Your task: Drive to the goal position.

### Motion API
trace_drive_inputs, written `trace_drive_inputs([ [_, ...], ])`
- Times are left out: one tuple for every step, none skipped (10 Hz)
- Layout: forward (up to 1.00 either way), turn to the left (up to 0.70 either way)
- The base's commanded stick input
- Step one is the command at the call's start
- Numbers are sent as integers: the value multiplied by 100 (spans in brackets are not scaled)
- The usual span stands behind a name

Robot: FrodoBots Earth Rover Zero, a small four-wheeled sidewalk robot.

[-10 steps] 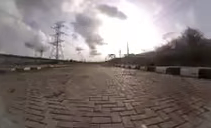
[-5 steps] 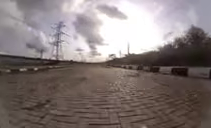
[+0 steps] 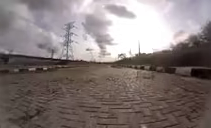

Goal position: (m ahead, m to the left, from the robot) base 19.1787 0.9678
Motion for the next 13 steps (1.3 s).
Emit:
trace_drive_inputs([
  [100, 0],
  [100, 0],
  [100, 0],
  [100, 0],
  [100, 0],
  [100, 0],
  [100, 0],
  [100, 0],
  [100, 0],
  [100, 0],
  [100, 0],
  [100, 0],
  [100, 0],
])
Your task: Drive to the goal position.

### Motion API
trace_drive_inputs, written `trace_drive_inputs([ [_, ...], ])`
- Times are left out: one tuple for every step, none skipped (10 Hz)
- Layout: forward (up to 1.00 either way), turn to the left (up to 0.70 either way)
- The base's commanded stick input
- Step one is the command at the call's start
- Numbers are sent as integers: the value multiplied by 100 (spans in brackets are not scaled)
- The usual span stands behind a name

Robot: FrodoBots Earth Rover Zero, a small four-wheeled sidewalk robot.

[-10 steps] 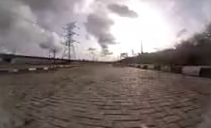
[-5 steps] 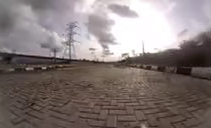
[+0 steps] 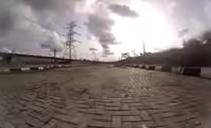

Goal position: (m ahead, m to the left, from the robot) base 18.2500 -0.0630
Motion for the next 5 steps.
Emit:
trace_drive_inputs([
  [100, 0],
  [100, 0],
  [100, 0],
  [100, 0],
  [100, 0],
])
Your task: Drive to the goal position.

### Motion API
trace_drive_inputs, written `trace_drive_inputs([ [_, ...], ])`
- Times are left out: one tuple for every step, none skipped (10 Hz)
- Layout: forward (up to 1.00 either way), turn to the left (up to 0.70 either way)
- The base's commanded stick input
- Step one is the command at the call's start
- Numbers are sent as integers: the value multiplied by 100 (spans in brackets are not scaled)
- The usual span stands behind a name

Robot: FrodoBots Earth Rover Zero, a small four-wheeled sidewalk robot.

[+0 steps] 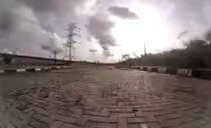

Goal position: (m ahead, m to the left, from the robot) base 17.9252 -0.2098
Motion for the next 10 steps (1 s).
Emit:
trace_drive_inputs([
  [100, 0],
  [100, 0],
  [100, 0],
  [100, 0],
  [100, 0],
  [100, 0],
  [100, 0],
  [100, 0],
  [100, 0],
  [100, 0],
])
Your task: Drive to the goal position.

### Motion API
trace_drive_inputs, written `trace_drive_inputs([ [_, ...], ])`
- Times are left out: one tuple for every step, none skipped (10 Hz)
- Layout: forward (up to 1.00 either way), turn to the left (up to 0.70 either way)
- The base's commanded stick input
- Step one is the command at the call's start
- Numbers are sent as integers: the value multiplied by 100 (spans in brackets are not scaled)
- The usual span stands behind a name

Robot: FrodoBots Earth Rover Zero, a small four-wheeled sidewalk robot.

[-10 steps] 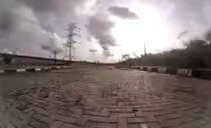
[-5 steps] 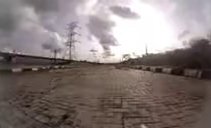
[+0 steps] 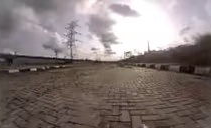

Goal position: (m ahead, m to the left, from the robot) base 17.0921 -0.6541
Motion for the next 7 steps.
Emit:
trace_drive_inputs([
  [100, 0],
  [100, 0],
  [100, 0],
  [100, 0],
  [100, 0],
  [100, 0],
  [100, 0],
])
